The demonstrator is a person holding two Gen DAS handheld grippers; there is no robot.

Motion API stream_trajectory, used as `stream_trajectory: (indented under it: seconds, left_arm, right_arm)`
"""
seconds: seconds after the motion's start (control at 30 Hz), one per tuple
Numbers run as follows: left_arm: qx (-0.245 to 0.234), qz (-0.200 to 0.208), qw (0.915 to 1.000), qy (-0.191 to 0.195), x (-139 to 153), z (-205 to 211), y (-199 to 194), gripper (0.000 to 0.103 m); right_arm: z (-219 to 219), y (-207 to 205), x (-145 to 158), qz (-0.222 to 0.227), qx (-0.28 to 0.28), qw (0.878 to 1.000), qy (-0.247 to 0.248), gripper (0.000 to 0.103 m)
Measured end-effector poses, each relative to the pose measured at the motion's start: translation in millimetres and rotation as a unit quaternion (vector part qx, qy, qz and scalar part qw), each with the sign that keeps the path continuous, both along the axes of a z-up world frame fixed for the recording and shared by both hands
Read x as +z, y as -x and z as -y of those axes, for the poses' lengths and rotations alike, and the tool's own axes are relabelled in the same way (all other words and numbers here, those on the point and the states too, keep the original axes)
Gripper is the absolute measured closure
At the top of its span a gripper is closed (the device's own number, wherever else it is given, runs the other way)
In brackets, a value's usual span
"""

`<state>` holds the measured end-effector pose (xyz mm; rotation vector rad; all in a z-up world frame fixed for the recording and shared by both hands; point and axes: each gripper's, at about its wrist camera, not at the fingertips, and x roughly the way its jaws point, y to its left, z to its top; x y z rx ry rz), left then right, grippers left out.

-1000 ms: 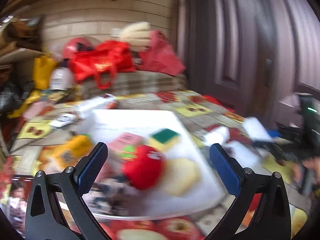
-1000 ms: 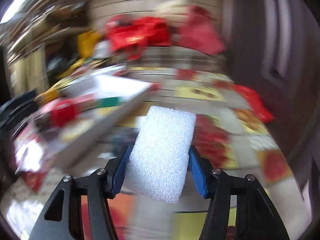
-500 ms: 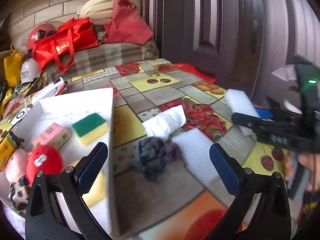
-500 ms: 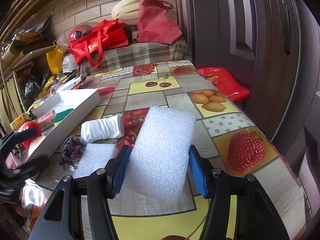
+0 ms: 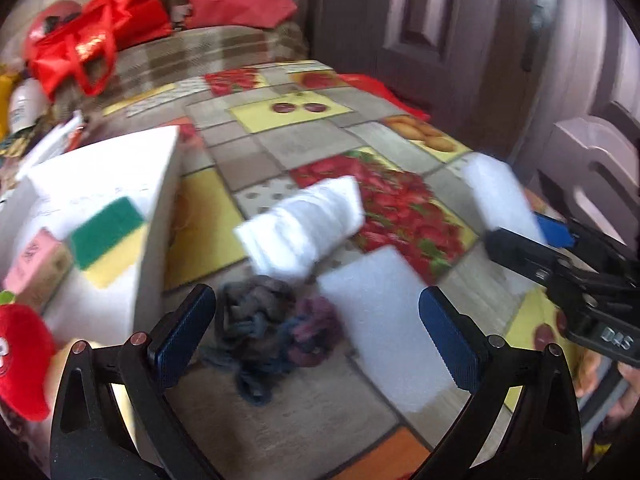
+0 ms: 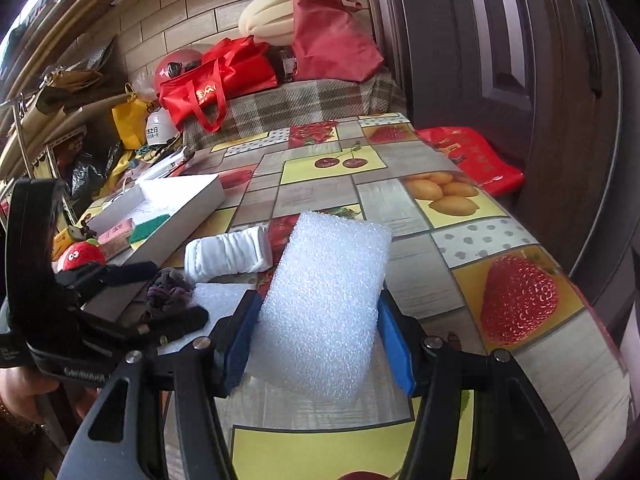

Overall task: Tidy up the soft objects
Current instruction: 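Grasp and lift the dark braided rope knot with the left tool while the right tool holds the foam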

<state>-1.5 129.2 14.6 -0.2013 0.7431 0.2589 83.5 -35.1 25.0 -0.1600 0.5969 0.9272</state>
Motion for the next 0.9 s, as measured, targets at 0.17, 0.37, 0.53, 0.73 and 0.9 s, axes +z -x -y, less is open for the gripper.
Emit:
stream_trajectory:
  seconds: [0.17,0.37,0.53,0.73,0.9]
  left_arm:
    - [-0.049,0.031,0.9978,0.031,5.2,18.6,19.5,0.001]
    - [0.011,0.046,0.998,0.042,9.6,4.9,29.0,0.004]
    - [0.02,0.006,0.9998,0.002,4.6,13.7,15.8,0.025]
    - [0.012,-0.009,0.9997,-0.021,0.2,19.2,12.4,0.048]
    - [0.007,0.0,0.9992,-0.039,3.0,24.7,15.9,0.058]
  right_arm:
    - [2.3,-4.1,-0.8,-0.015,-0.001,1.0,-0.006,0.045]
    - [2.9,-4.0,-1.3,-0.021,-0.002,1.0,-0.008,0.045]
    - [3.5,-4.1,-1.6,-0.019,-0.004,1.0,-0.005,0.045]
    - [3.4,-4.8,-1.7,-0.02,-0.005,1.0,-0.004,0.044]
    - [3.2,-5.6,-1.7,-0.021,-0.005,1.0,-0.004,0.044]
